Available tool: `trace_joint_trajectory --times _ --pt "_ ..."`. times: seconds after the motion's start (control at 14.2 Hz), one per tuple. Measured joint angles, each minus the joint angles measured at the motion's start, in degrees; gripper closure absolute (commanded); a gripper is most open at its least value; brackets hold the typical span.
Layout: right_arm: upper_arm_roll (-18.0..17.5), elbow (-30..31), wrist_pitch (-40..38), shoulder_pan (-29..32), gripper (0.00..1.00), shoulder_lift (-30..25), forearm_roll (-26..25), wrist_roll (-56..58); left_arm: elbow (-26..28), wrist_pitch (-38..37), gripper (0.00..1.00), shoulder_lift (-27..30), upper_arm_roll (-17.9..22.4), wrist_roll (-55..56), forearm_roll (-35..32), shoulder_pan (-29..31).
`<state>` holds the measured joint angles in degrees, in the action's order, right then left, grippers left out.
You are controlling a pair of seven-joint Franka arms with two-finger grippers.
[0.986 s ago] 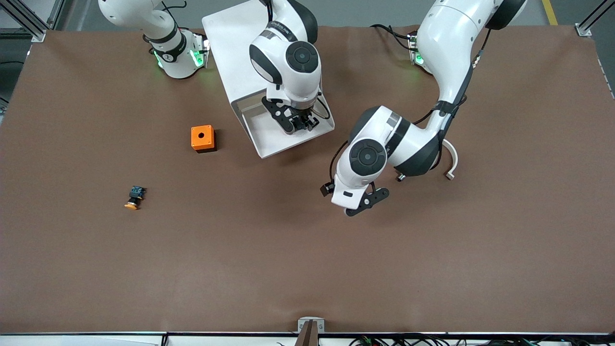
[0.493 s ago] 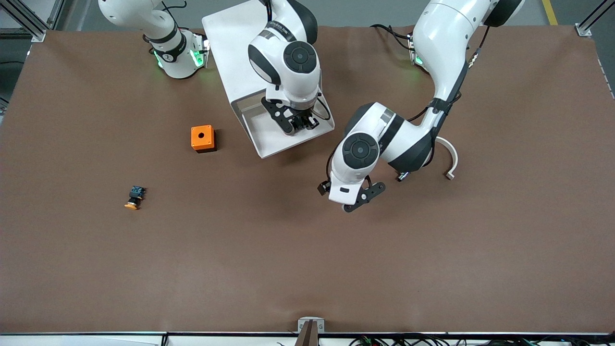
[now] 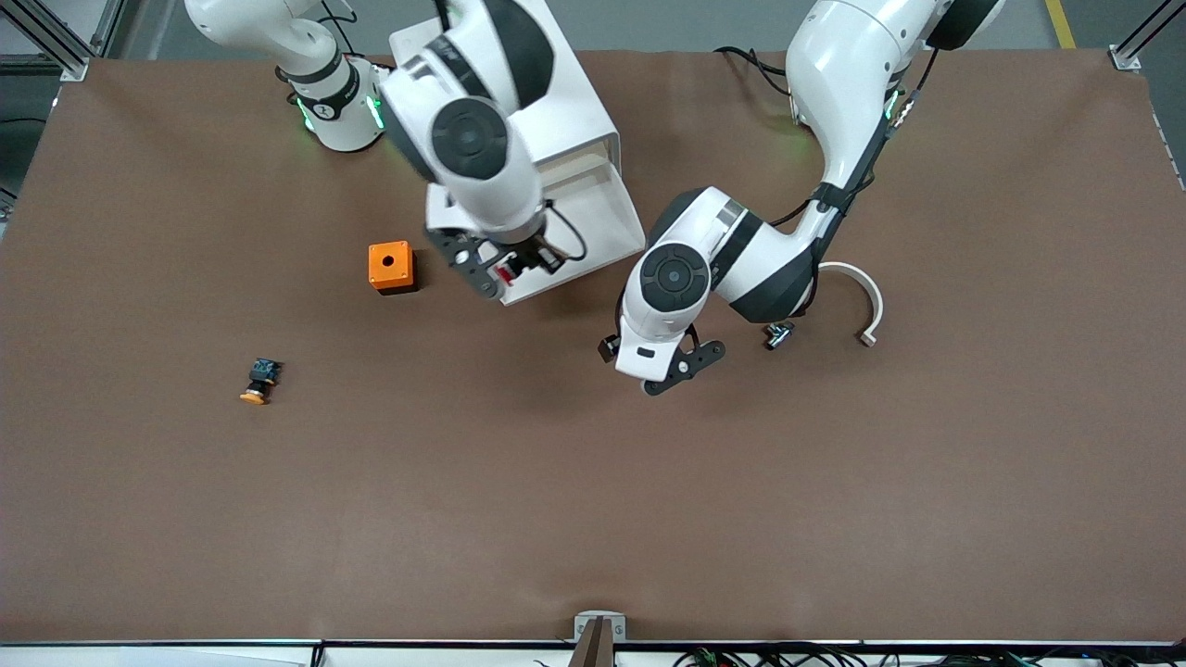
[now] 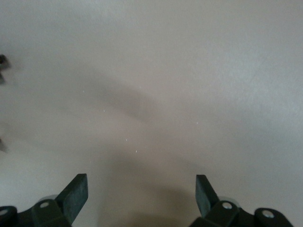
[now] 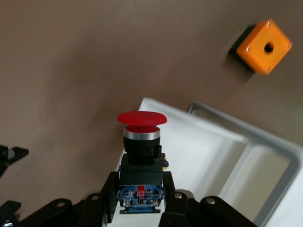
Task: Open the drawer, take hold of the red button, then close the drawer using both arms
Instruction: 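Carry the red button beside the yellow button while the left gripper reaches the drawer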
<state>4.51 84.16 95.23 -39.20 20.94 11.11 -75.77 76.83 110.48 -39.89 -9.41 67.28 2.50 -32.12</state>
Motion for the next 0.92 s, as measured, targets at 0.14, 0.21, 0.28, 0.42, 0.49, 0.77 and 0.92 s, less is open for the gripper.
trace_joint_trajectory --times 0.14,0.21,0.28,0.42,0.49,0.77,0.92 --pt "0.2 0.1 -1.64 4.45 1.0 -0.1 -0.13 8.83 0.23 0.0 0.0 0.0 -1.47 0.0 0.0 -0.05" --pt "0.3 0.5 -1.84 6.51 1.0 -0.03 -0.48 13.27 0.27 0.0 0.0 0.0 -2.09 0.0 0.0 -0.08" --pt "0.38 1.07 -1.83 8.61 1.0 0.08 -1.19 18.02 0.31 0.0 0.0 0.0 -2.68 0.0 0.0 -0.11" --pt "0.49 2.79 -0.79 12.64 1.0 0.36 -2.02 27.55 0.46 0.0 0.0 0.01 -3.98 0.0 0.0 -0.13" --pt "0.51 4.06 0.64 14.55 1.0 0.45 -2.19 32.11 0.6 0.0 0.0 0.0 -4.69 0.0 0.0 -0.18" --pt "0.54 11.15 10.33 19.31 1.0 0.66 -3.55 44.59 1.57 -0.01 0.0 0.0 -5.71 0.0 0.0 -1.91" --pt "0.54 15.69 17.33 20.96 1.0 0.77 -5.02 50.02 1.92 -0.01 0.0 -0.01 -5.75 0.0 0.0 -3.37"
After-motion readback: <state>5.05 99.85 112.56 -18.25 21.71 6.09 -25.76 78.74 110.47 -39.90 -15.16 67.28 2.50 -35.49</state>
